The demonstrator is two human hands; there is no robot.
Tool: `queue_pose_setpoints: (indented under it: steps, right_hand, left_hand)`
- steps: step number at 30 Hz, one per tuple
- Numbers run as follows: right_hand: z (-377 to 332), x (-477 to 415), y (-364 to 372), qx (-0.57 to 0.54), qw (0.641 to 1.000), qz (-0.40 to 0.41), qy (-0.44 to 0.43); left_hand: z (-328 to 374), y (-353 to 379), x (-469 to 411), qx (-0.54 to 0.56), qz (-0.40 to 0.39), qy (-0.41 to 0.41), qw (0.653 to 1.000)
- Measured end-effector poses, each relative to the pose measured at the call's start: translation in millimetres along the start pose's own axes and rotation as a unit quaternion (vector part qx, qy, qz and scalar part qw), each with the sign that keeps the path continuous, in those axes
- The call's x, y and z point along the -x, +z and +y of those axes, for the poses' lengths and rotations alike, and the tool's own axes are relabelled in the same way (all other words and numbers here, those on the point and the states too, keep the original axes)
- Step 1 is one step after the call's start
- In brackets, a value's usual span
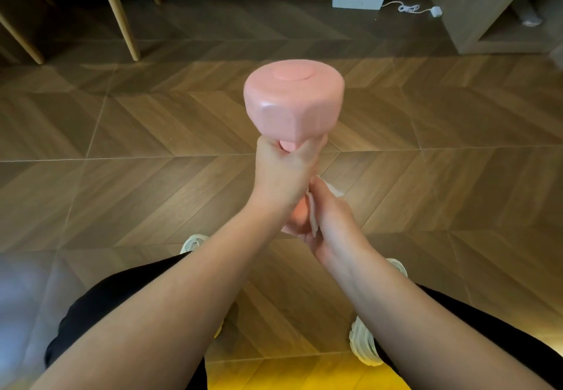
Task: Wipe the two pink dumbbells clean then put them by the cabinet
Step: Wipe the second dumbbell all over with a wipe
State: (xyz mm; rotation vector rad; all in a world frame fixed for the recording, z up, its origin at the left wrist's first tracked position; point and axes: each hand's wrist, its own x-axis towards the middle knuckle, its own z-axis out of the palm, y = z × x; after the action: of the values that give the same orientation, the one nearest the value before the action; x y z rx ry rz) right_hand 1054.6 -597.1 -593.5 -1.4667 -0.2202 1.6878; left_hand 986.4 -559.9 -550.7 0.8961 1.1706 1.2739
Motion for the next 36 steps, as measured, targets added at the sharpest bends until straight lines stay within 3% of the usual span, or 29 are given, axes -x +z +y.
queue_pose_setpoints:
  steps: [6,11,16,22,27,32,36]
  right_hand:
    - [1,10,-13,-0.016,0.996,-0.088,-0.030]
    - [2,3,-6,0.063,0.997,0.038,-0.011]
    - [-1,7,-17,0.043,0.997,-0.062,-0.025]
    - [-1,5,-8,0.066,0.997,0.030,0.014]
    - [-6,11,-17,0.044,0.998,-0.052,0.001]
    - [-10,10,-10,0.059,0.997,-0.017,0.047]
    - [-15,13,-19,0.058,0.994,-0.080,0.035]
  left_hand:
    - [4,-12,-13,0.055,-0.008,-0.025,0.998]
    - [-6,-1,-2,0.042,-0.045,-0.018,0.998]
    - [-1,-8,-12,0.066,-0.044,-0.039,0.996]
    - [-7,-2,0,0.047,-0.087,-0.021,0.995]
    - [2,-9,-10,0.054,-0.085,-0.016,0.995]
    - [-5,-8,1,0.034,-0.152,0.000,0.988]
    - [-1,-13,-5,0.031,-0.137,0.006,0.990]
